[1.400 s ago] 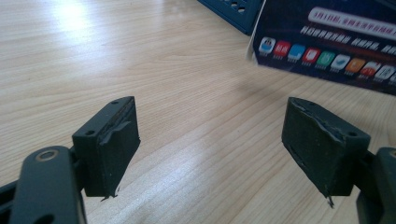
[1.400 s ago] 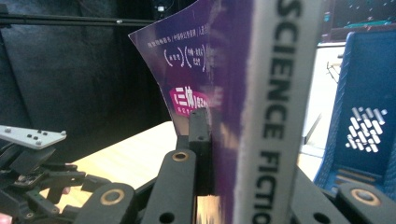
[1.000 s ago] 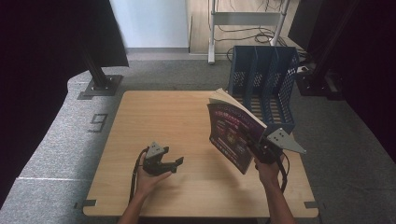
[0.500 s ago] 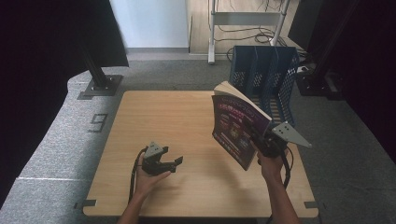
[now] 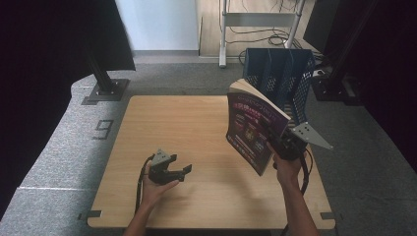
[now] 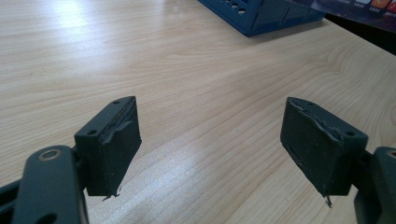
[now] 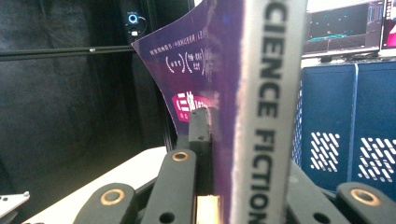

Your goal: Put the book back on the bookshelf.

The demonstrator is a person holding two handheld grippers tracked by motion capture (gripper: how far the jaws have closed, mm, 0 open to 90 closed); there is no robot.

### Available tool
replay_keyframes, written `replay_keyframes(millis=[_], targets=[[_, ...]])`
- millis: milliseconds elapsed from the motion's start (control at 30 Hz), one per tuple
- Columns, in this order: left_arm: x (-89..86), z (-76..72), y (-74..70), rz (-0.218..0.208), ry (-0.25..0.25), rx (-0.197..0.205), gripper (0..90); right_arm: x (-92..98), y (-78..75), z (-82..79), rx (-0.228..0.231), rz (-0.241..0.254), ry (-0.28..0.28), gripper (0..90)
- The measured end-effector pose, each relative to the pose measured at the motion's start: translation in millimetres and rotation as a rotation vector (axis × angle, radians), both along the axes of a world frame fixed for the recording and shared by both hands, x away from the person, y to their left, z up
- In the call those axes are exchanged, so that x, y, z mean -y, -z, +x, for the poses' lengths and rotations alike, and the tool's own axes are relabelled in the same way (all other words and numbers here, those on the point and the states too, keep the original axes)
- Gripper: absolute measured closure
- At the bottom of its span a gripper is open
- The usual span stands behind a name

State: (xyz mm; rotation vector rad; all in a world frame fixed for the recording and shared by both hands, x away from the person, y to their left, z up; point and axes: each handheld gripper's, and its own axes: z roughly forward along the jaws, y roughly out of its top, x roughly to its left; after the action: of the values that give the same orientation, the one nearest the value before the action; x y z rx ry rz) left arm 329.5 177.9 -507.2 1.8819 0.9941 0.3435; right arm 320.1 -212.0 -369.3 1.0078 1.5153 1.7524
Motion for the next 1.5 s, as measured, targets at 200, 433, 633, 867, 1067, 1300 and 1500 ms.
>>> replay_keyframes(millis=[200,433,633,867,1067,1300,1500], targets=[[-1.2,-0.6,-0.7,-0.004,-0.002,0.002,19.9,-0.4,-5.2,6.4,0.001,0.002,0.006,81.8],[-0.5,-1.6,0.1,-0.006,0.0,0.005,21.0,1.5,-12.9,11.5,0.009,0.009,0.034,81.8],[-1.3,-1.7,0.1,-0.005,-0.004,0.004,21.0,4.2,-20.3,16.1,0.022,0.007,0.058,81.8],[0.8,-2.2,2.4,0.005,0.003,0.008,21.3,8.2,-27.6,19.9,0.042,0.004,0.065,81.8],[-0.3,-2.3,1.8,0.0,-0.003,0.011,21.4,11.4,-33.1,23.6,0.045,0.001,0.086,81.8],[-0.3,-2.2,2.6,0.001,0.001,0.007,21.4,18.6,-35.8,26.3,0.046,0.008,0.118,81.8],[-0.8,-2.1,2.5,-0.001,0.001,0.004,21.4,24.1,-35.2,28.0,0.041,0.008,0.134,81.8]])
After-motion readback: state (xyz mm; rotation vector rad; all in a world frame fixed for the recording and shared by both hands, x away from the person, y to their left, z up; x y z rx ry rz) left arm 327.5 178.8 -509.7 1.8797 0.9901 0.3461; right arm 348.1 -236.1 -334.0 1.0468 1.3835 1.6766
